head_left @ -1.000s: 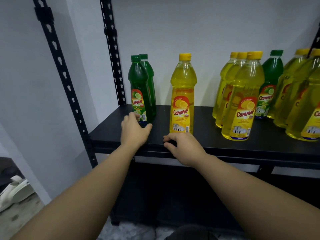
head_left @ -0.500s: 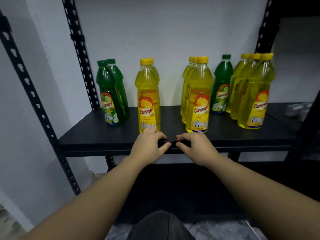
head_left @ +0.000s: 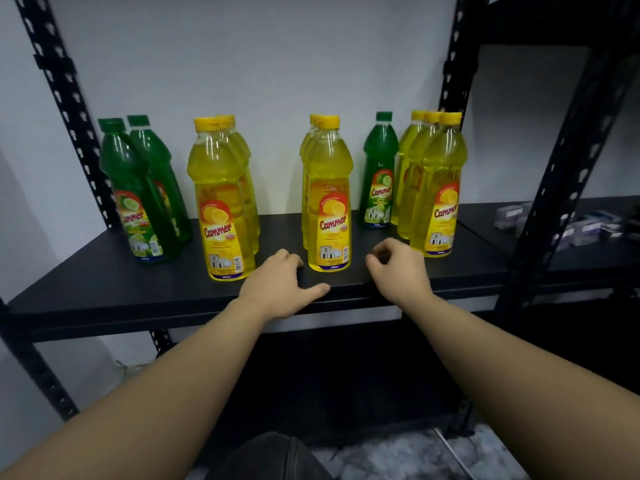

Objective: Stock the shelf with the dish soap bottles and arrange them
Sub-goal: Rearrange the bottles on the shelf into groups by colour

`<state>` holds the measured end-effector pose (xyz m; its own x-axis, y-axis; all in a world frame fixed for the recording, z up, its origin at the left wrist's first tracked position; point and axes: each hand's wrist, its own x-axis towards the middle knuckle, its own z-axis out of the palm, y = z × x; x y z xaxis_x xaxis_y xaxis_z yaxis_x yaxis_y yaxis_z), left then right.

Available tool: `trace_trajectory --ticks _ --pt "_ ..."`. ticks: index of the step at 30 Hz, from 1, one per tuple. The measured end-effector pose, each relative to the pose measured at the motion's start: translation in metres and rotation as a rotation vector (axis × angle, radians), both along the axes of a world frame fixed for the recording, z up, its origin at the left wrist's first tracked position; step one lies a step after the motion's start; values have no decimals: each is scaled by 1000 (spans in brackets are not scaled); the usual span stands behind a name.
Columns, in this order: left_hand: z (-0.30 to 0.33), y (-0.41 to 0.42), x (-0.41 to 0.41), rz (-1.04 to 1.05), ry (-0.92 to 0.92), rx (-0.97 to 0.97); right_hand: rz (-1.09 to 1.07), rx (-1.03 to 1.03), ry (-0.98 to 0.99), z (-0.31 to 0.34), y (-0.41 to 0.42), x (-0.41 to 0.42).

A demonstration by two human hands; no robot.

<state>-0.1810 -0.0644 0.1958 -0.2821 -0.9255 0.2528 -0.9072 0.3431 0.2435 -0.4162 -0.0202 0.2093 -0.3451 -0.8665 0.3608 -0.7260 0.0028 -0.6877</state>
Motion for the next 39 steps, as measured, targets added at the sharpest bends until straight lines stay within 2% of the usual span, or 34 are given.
trace_trajectory --ticks 3,7,12,18,25,32,37,39 --pt "-6 2 -3 31 -34 -39 -67 -3 -100 7 -29 -12" --pt "-11 7 -4 51 -52 -129 -95 78 -115 10 -65 -19" --pt "-14 6 -4 55 -81 -174 -120 71 -179 8 -103 -21" --pt "-19 4 -6 86 -119 -249 -176 115 -94 9 -140 -11" --pt "-19 5 -7 71 -131 -262 -241 28 -215 10 -164 -10" --pt "-17 6 -10 76 -145 -233 -252 41 -89 9 -167 -11" --pt "-18 5 -10 78 -145 -246 -214 -34 -315 13 -171 -11" --pt "-18 5 -10 84 -141 -243 -236 -45 -339 15 -174 -9"
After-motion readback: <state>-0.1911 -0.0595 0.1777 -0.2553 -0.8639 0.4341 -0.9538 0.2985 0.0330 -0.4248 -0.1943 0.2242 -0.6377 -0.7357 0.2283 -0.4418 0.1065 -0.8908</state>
